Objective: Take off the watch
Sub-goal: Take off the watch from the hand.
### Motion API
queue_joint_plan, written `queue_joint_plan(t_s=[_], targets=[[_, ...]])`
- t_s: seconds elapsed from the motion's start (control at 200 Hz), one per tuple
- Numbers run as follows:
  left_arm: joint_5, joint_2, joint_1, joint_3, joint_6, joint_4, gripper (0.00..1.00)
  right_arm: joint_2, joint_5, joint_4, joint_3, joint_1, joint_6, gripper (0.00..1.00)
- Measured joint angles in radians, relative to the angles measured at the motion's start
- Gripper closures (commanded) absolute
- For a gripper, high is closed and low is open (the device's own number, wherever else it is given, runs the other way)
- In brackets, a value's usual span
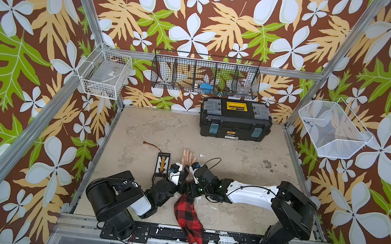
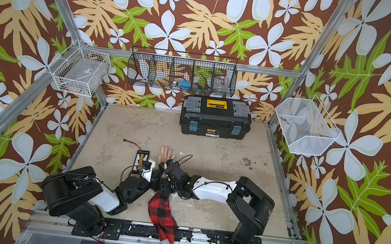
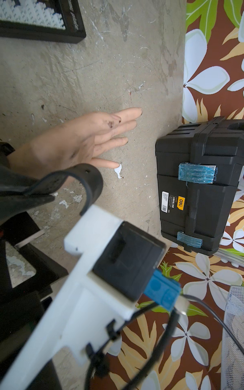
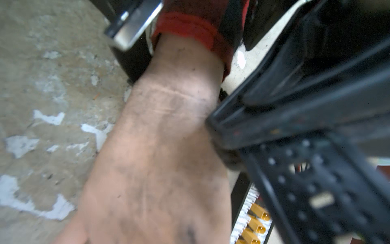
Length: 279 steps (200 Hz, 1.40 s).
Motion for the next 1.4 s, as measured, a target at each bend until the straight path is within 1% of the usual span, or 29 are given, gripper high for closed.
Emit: queue_joint_plan(t_s=[0.195, 0.3, 0.435, 0.535, 0.641, 0.716, 0.786, 0.886, 1.041, 1.216, 1.326, 1.396], targets=[[-0.005, 0.0, 0.0, -0.001, 0.0, 0.0, 1.0, -0.001, -0.063, 0.0, -0.005, 0.002, 0.031, 0.26], [-0.007, -0.002, 0.0, -0.005, -0.002, 0.001, 1.0, 0.002, -0.073, 0.0, 0.0, 0.002, 0.038, 0.25], [-0.019, -0.002, 0.002, -0.007, 0.004, -0.01, 1.0, 0.042, -0.082, 0.002, 0.02, 0.0, 0.052, 0.28], [-0.032, -0.007, 0.002, -0.011, 0.003, -0.021, 1.0, 0.072, -0.081, 0.018, 0.03, 0.0, 0.053, 0.34], [-0.031, -0.016, 0.002, -0.013, -0.003, -0.013, 1.0, 0.08, -0.063, 0.021, 0.035, 0.001, 0.054, 0.47], [-0.025, -0.022, 0.002, -0.013, -0.003, -0.015, 1.0, 0.074, -0.051, 0.011, 0.034, 0.001, 0.055, 0.54], [-0.02, -0.03, 0.0, -0.011, -0.003, -0.025, 1.0, 0.048, -0.035, -0.01, 0.027, 0.001, 0.053, 0.58], [0.005, -0.052, 0.002, 0.01, -0.003, -0.05, 1.0, -0.006, -0.012, -0.04, 0.008, -0.002, 0.054, 0.62], [0.046, -0.128, 0.032, 0.073, -0.027, -0.196, 1.0, -0.114, 0.027, -0.069, -0.045, -0.024, 0.057, 0.64], [0.06, -0.225, 0.094, 0.157, -0.037, -0.5, 1.0, -0.216, 0.022, -0.08, -0.114, -0.063, 0.054, 0.66], [0.09, -0.243, 0.146, 0.205, -0.049, -0.692, 1.0, -0.26, 0.009, -0.068, -0.137, -0.082, 0.052, 0.66], [0.13, -0.241, 0.184, 0.243, -0.053, -0.795, 1.0, -0.279, 0.009, -0.064, -0.153, -0.094, 0.051, 0.66]])
